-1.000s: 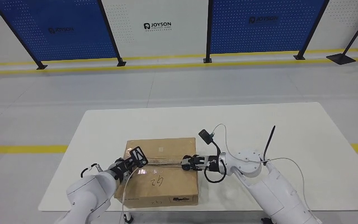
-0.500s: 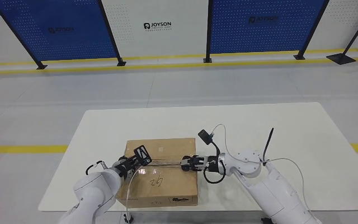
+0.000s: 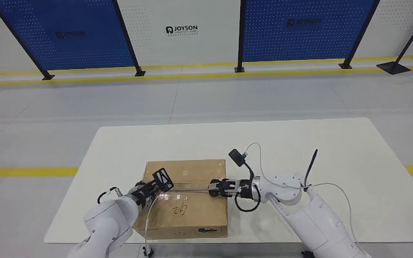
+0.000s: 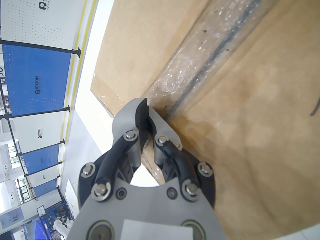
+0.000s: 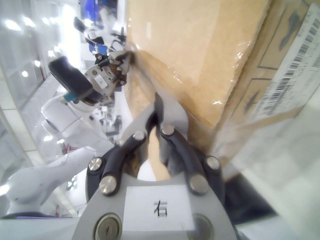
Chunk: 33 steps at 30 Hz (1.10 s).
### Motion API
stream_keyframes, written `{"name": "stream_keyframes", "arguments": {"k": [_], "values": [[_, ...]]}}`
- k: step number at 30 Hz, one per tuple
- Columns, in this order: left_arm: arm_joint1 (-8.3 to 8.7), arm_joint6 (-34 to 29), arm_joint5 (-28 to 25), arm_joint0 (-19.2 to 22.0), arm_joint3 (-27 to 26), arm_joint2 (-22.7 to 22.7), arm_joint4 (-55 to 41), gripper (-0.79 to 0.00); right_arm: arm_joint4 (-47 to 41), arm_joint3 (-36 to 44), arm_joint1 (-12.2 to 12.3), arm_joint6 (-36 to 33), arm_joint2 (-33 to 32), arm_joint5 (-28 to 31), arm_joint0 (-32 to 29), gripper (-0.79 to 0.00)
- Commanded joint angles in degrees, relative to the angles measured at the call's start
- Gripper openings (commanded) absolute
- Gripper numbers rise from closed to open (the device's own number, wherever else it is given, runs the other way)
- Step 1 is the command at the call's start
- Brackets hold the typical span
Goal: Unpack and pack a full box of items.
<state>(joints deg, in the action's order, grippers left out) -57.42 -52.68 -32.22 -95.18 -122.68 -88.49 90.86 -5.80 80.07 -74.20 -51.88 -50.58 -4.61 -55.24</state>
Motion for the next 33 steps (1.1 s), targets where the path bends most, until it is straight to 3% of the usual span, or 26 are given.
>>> {"name": "stream_keyframes", "arguments": {"k": [1, 6, 11, 16, 19, 22, 26, 33], "values": [[0.0, 0.0, 0.2, 0.0, -0.6, -0.4, -0.3, -0.785, -1.7, 1.0, 0.1, 1.4, -1.2, 0.1, -0.6, -0.785], [0.09, 0.1, 0.0, -0.1, -2.4, -1.2, 1.0, -0.785, -1.7, 4.7, 0.8, 3.2, -3.9, 0.2, -2.6, -0.785], [0.02, 1.0, 1.9, -0.7, -4.6, -3.4, -0.3, -0.785, -3.3, 8.6, 1.5, 9.7, -8.8, 2.4, -6.0, -0.785], [-0.43, 7.4, 9.8, -3.6, -6.2, -7.9, -3.4, -0.785, -7.1, 13.7, 1.9, 24.2, -15.6, 5.5, -13.0, -0.785], [-0.92, 12.4, 15.6, -6.3, -5.4, -11.3, -8.2, -0.785, -10.5, 17.5, 1.8, 38.8, -20.5, 8.3, -19.1, -0.785], [-1.38, 16.4, 19.9, -8.9, -3.7, -14.6, -12.4, -0.785, -10.1, 20.8, 1.9, 43.1, -22.5, 7.7, -23.8, -0.785], [-1.68, 18.0, 20.9, -11.2, -1.8, -17.4, -15.5, -0.785, -10.3, 23.4, 2.0, 46.5, -24.6, 7.4, -28.1, -0.785], [-1.98, 18.3, 21.8, -12.8, -2.8, -19.0, -15.8, -0.785, -9.3, 25.5, 2.0, 50.4, -26.5, 6.4, -31.8, -0.785]]}}
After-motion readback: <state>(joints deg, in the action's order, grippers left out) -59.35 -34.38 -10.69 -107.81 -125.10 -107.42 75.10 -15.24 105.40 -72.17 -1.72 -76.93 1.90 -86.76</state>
